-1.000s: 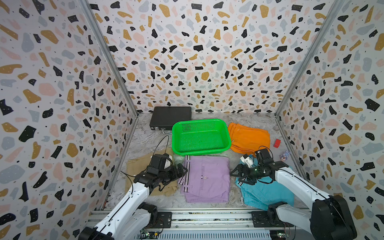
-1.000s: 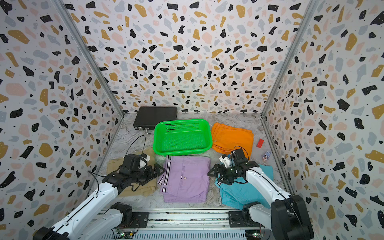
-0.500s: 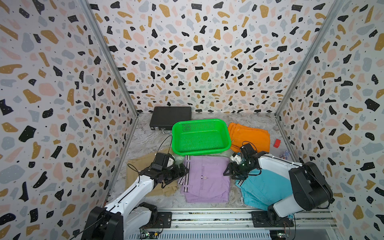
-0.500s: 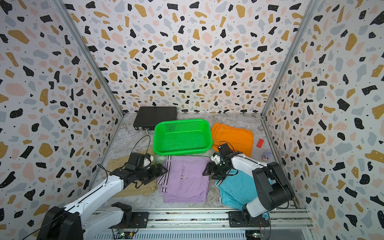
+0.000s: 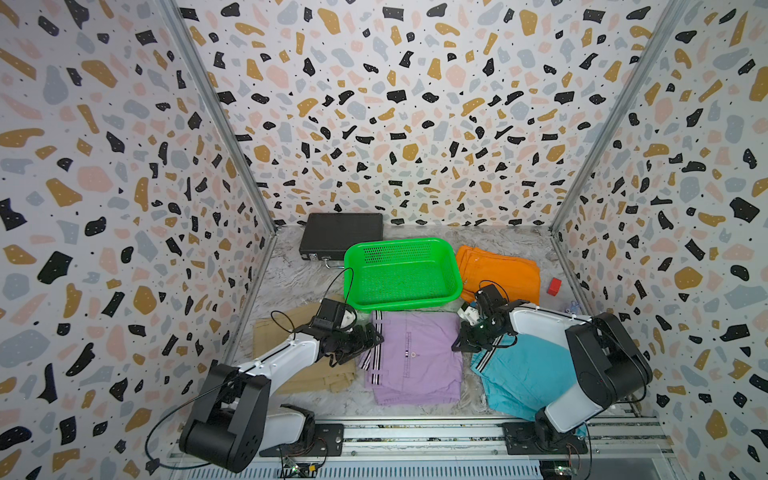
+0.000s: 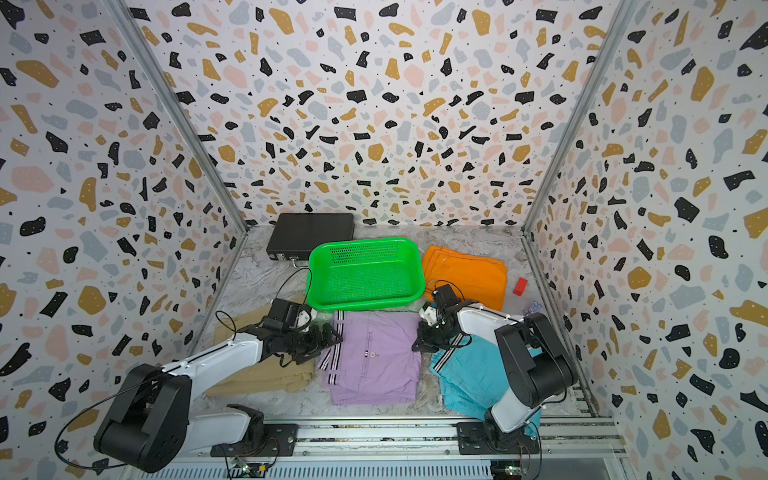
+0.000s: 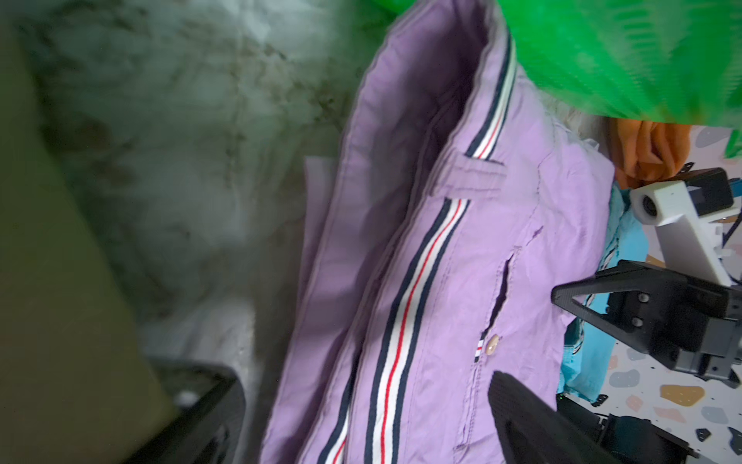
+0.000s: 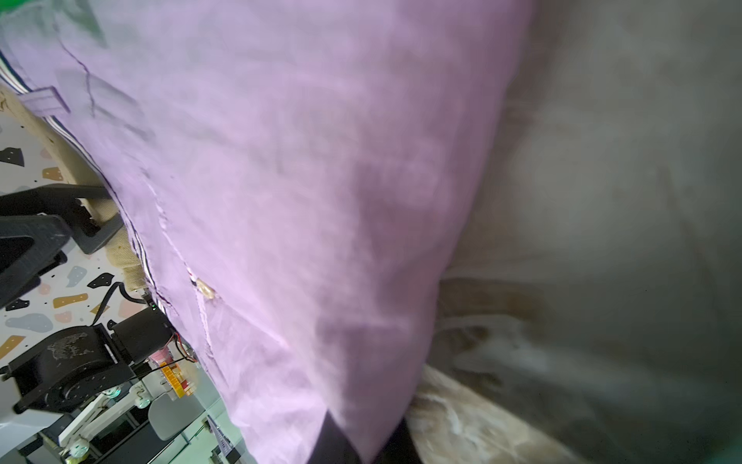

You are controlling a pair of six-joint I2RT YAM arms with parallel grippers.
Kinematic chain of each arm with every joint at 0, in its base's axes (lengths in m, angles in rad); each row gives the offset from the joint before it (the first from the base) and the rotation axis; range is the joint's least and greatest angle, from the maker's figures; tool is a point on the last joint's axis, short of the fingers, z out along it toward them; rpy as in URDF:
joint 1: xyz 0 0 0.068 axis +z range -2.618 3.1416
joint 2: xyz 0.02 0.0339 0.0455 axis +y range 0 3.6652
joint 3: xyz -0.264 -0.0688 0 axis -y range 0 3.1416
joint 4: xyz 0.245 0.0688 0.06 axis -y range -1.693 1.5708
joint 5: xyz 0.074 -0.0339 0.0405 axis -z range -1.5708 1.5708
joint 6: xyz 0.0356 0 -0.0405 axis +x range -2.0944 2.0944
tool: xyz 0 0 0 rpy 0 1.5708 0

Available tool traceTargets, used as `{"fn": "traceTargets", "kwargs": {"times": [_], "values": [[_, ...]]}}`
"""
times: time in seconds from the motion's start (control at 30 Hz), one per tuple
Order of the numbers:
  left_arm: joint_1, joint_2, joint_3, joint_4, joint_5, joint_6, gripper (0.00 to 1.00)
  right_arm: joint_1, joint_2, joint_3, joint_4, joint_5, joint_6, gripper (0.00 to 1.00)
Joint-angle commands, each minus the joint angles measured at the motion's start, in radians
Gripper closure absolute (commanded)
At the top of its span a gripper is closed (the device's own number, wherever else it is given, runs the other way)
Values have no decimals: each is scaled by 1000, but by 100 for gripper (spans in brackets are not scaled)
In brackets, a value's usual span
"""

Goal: Put the folded long pants in the basket
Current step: Pick up the long pant at the center of the board.

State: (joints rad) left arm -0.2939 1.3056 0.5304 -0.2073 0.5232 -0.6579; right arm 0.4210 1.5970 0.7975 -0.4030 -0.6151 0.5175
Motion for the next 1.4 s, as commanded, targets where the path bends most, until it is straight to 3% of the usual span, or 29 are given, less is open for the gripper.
{"fn": "traceTargets", "kwargs": {"times": [0.0,0.27,0.4,0.5,0.63,0.8,0.93,1.07,1.2,1.37], "values": [[-11,33,-9,57,40,-17,4,-1,-49,27,-10,44,-19,100],[-123,-20,-139,169,-8,-155,17,0,-71,-13,22,34,-3,100],[-148,5,-158,208,-22,-171,32,4,-71,-13,23,24,1,100],[-158,39,-152,221,-29,-159,56,10,-78,-21,32,28,1,100],[-157,81,-132,212,-24,-141,100,11,-87,-12,10,28,-2,100],[-157,16,-31,22,4,-111,100,16,-179,17,-76,23,-4,100],[-157,-163,113,-289,-63,-37,100,19,-288,91,-235,16,-38,100],[-157,-301,248,-469,-95,-8,100,22,-364,200,-384,-16,-74,100],[-157,-311,393,-584,-73,22,100,22,-370,350,-483,-96,-80,100],[-144,-261,573,-622,-76,61,100,22,-318,521,-470,-114,-65,100]]}}
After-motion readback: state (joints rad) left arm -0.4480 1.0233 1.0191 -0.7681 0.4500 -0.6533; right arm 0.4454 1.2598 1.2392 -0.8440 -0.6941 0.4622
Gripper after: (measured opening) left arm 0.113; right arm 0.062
